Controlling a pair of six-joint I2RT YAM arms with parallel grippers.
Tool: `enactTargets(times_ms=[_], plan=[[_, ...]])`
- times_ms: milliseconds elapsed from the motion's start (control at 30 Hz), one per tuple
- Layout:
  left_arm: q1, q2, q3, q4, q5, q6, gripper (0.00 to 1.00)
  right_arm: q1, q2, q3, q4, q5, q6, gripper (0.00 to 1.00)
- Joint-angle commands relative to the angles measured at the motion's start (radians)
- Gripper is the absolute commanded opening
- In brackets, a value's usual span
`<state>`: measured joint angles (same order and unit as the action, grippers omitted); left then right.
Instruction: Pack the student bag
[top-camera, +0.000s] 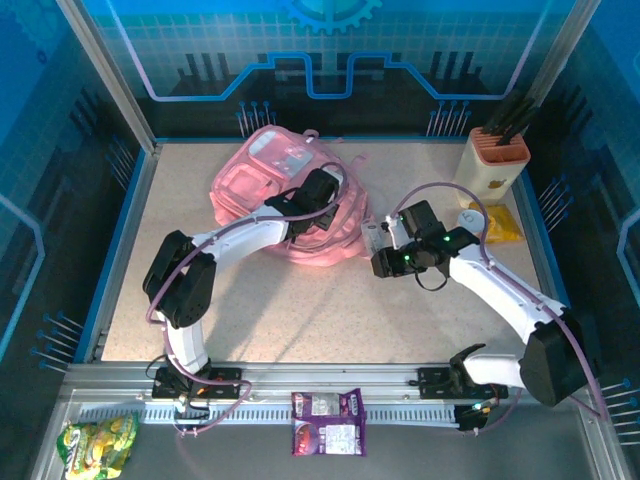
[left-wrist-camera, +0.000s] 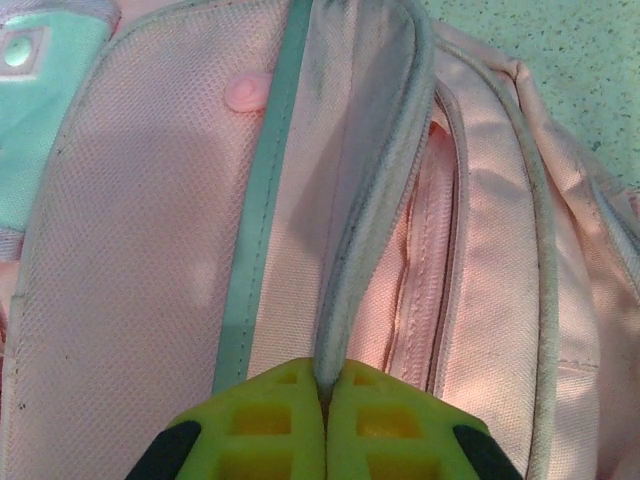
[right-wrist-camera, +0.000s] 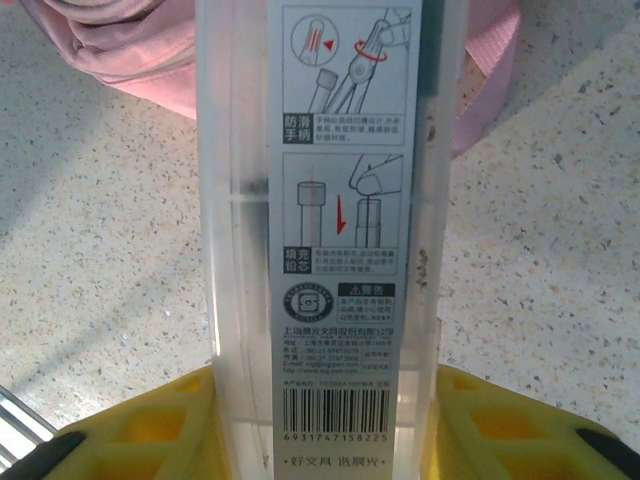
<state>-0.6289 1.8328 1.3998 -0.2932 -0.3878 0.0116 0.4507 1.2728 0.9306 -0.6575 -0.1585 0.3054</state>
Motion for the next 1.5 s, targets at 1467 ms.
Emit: enactTargets(times_ms=[1467], plan=[[0.030,-0.239,-0.041,0.123,0.344,-0.575,0.00,-0.007,0.609,0.368,0.657,-0.532,0.425,0.33]])
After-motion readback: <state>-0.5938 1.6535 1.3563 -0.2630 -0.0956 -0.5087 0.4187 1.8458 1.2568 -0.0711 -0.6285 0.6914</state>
